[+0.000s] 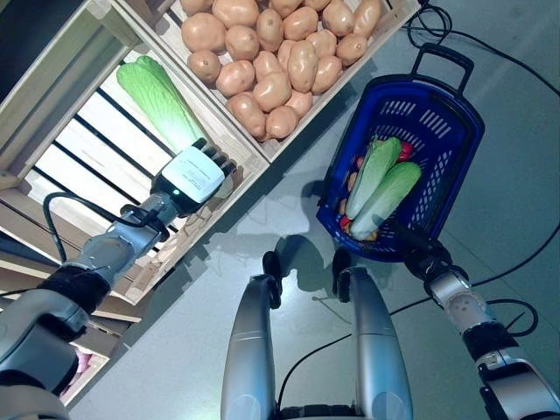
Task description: Put vegetables into the basket
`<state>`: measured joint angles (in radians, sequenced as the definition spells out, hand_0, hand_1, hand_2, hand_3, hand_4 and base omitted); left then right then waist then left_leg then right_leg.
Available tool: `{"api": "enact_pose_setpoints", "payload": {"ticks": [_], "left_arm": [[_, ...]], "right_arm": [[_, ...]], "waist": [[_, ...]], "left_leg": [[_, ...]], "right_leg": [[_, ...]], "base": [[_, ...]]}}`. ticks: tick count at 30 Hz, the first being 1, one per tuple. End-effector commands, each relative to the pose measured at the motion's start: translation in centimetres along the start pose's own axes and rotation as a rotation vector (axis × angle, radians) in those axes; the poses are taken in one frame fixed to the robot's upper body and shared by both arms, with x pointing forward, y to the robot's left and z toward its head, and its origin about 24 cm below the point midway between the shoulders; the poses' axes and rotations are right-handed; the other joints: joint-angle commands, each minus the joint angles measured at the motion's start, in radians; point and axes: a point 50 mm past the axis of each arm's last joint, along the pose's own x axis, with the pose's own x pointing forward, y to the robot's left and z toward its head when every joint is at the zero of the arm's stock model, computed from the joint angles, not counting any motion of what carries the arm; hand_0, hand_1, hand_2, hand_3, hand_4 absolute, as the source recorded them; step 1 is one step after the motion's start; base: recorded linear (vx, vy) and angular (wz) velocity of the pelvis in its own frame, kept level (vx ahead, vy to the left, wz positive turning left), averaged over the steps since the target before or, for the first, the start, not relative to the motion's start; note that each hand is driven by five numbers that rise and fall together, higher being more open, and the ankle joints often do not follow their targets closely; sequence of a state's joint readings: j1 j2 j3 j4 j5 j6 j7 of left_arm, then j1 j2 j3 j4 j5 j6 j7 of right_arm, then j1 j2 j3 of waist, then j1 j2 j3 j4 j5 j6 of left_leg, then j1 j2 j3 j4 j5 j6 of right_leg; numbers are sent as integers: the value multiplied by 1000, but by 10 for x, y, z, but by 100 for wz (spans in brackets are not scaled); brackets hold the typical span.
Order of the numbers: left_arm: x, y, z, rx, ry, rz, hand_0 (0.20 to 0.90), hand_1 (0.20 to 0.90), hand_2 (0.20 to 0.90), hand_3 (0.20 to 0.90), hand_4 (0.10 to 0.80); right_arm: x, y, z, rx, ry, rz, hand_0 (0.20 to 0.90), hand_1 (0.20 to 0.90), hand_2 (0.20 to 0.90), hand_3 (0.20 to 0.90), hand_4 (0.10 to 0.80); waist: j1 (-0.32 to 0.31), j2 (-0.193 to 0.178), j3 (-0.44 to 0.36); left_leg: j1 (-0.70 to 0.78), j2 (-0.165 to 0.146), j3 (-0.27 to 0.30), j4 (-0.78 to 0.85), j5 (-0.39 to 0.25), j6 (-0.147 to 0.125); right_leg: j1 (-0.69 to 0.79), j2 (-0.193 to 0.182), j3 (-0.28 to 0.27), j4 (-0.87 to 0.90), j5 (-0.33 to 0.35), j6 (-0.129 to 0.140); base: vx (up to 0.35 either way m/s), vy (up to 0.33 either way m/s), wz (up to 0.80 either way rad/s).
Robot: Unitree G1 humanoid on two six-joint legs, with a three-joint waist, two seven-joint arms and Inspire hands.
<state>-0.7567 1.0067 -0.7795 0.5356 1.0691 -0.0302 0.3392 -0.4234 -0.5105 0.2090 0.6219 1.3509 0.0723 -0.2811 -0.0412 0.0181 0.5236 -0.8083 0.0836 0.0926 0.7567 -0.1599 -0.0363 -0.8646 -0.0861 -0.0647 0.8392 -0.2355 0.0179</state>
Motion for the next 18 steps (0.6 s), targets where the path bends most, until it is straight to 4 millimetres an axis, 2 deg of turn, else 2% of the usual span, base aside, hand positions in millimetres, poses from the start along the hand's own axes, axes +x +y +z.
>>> {"api": "enact_pose_setpoints", "payload": {"ticks": [1, 7, 8, 10, 18], "left_arm": [[4, 22, -37, 72, 153, 66, 900, 900, 900, 900, 800], [8, 17, -35, 58, 182, 34, 900, 900, 900, 900, 800], [8, 16, -35, 57, 187, 31, 578, 578, 578, 578, 585], [7, 15, -37, 62, 219, 28, 300, 300, 300, 300, 400], [3, 5, -38, 68, 243, 21, 300, 300, 300, 300, 400]], "right_arm": [[-6, 11, 31, -4, -99, 34, 900, 900, 900, 900, 800], [-6, 9, 35, -2, -110, 25, 900, 900, 900, 900, 800], [-6, 10, 35, 0, -111, 25, 900, 900, 900, 900, 800], [-7, 10, 36, 3, -111, 22, 900, 900, 900, 900, 800], [-7, 9, 35, -10, -115, 35, 900, 900, 900, 900, 800]], "waist": [[-22, 5, -4], [-26, 0, -4], [-26, -1, -4], [-27, -3, -4], [-29, -6, -4]], "left_leg": [[18, -38, 34, -73, 30, 11], [10, -38, 32, -66, 27, 10], [11, -39, 31, -68, 27, 11], [10, -39, 31, -68, 26, 12], [17, -38, 34, -71, 24, 12]], "right_leg": [[47, -21, -41, -74, 111, 29], [40, -21, -41, -73, 113, 32], [40, -20, -42, -75, 114, 33], [40, -19, -42, -77, 115, 33], [44, -18, -39, -84, 119, 37]], "base": [[0, 0, 0], [0, 0, 0], [0, 0, 0], [0, 0, 0], [-2, 4, -2]]}}
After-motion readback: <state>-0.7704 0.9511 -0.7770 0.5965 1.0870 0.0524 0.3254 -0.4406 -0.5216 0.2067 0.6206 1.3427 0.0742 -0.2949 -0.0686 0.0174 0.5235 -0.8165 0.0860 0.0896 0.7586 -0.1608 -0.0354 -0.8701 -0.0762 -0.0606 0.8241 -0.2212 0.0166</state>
